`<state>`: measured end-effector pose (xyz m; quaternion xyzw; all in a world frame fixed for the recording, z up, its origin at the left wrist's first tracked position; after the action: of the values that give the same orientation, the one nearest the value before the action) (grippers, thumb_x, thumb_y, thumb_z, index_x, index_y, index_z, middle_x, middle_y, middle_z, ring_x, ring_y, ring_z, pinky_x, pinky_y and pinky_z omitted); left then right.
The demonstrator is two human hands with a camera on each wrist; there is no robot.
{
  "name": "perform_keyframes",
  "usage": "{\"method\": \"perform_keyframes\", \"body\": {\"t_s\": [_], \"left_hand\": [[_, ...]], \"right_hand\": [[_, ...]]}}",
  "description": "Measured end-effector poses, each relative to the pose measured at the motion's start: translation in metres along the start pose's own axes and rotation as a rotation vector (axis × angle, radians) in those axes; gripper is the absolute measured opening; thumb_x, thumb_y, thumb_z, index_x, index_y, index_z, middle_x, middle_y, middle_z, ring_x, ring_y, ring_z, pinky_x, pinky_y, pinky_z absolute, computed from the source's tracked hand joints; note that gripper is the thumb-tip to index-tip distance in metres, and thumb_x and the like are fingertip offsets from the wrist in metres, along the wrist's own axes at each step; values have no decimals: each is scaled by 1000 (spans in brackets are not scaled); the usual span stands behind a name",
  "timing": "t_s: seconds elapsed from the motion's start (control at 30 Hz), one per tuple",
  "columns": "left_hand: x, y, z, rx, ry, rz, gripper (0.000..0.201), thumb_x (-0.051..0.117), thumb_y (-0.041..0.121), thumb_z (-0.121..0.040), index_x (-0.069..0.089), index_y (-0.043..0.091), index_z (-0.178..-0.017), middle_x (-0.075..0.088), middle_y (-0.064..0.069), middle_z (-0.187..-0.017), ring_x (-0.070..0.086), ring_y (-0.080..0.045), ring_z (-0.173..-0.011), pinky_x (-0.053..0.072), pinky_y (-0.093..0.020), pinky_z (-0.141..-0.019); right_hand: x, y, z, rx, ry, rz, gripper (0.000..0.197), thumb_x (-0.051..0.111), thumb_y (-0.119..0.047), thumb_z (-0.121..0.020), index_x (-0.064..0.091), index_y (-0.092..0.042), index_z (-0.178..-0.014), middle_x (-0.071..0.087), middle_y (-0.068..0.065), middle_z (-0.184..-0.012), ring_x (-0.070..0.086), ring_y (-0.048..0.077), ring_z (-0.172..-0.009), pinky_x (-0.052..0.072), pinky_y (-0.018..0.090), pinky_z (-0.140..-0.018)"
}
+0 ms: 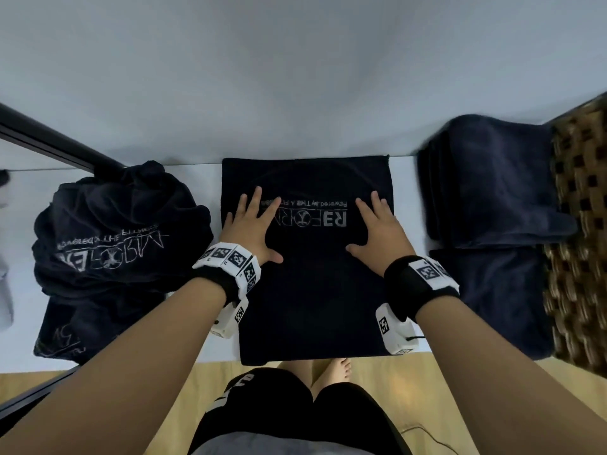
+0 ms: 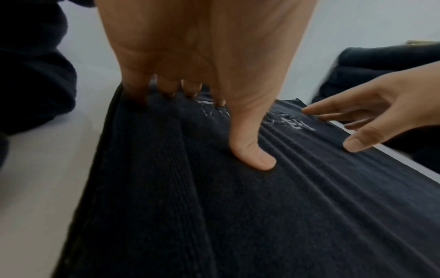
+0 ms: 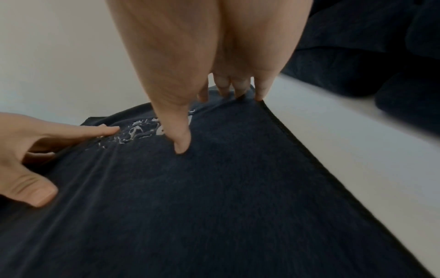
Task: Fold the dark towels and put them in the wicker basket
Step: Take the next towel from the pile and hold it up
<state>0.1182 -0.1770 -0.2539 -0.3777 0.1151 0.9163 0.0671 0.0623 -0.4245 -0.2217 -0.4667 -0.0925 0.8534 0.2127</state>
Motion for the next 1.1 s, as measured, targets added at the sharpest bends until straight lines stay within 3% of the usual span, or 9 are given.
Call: {"method": "perform_keyframes", "body": {"t_s": [0.1, 0.2, 0.27, 0.4, 0.47, 0.57, 0.8, 0.93, 1.1], "left_hand": [[-4, -1, -5, -18, 5, -11, 128, 82, 53, -66, -13, 42, -151, -31, 2, -158, -18, -28, -148, 7, -54, -119], [-7, 2, -5, -35, 3, -25, 127, 82, 51, -67, -12, 40, -152, -29, 0, -158, -17, -29, -148, 8, -54, -118], [-10, 6, -2, -41, 21, -37, 124, 82, 50, -68, -9, 38, -153, -26, -2, -160, -15, -30, -149, 9, -53, -119], [-10, 18, 21, -62, 147, -25, 109, 80, 42, -75, 8, 28, -155, -8, -11, -163, 1, -30, -150, 13, -49, -120], [-6, 26, 41, -86, 313, -72, 84, 77, 42, -78, 32, 20, -146, 23, -15, -155, 31, -33, -139, 36, -43, -103], [9, 38, 71, -103, 460, -94, 45, 67, 41, -86, 53, 12, -118, 52, -12, -118, 56, -29, -101, 42, -36, -72], [102, 18, 152, -279, 459, 283, 28, 53, 37, -94, 53, 11, -84, 58, -5, -84, 57, -26, -76, 38, -33, -58], [159, 2, 192, -410, 407, 506, 27, 60, 38, -89, 47, 15, -89, 52, -2, -91, 52, -20, -75, 38, -31, -62], [175, -4, 199, -537, 534, 704, 30, 68, 32, -83, 49, 12, -93, 59, -7, -95, 50, -18, -78, 36, -24, -64]], "right_hand": [[3, 7, 36, 38, 164, -138, 64, 65, -13, -89, 39, -15, -147, 25, 9, -159, 25, 24, -145, 27, 31, -117], [17, 20, 81, 126, 237, -179, 27, 63, -5, -84, 61, -8, -111, 54, 10, -116, 56, 26, -105, 42, 24, -86], [33, 33, 107, 225, 178, -206, 12, 62, -4, -83, 58, -8, -93, 54, 7, -96, 57, 26, -86, 41, 27, -72], [71, 60, 144, 430, 14, -214, 15, 65, -15, -87, 51, -10, -85, 57, 4, -81, 56, 23, -80, 40, 27, -65], [85, 68, 155, 478, 21, -249, 19, 66, -20, -89, 52, -11, -82, 56, 1, -75, 55, 20, -73, 41, 26, -62], [96, 75, 161, 490, 122, -304, 21, 68, -24, -90, 54, -13, -78, 56, -1, -69, 51, 10, -62, 36, 22, -52], [107, 82, 166, 486, 243, -349, 22, 67, -31, -90, 59, -13, -81, 59, 0, -73, 48, 5, -63, 34, 23, -55], [111, 81, 173, 498, 313, -436, 19, 68, -31, -88, 62, -14, -88, 60, -4, -80, 53, 15, -79, 38, 23, -71], [118, 87, 191, 499, 334, -633, 21, 77, -20, -79, 63, -17, -96, 67, -7, -85, 62, 12, -84, 48, 25, -80]]}}
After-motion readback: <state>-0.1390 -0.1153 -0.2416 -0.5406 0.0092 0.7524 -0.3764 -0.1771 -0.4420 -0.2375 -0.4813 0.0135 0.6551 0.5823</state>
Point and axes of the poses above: each hand's wrist, its own z-axis away from the middle knuckle, its own x-axis out of the palm, y = z × x, the point moved 4 cm from there along -z, towards the middle knuckle
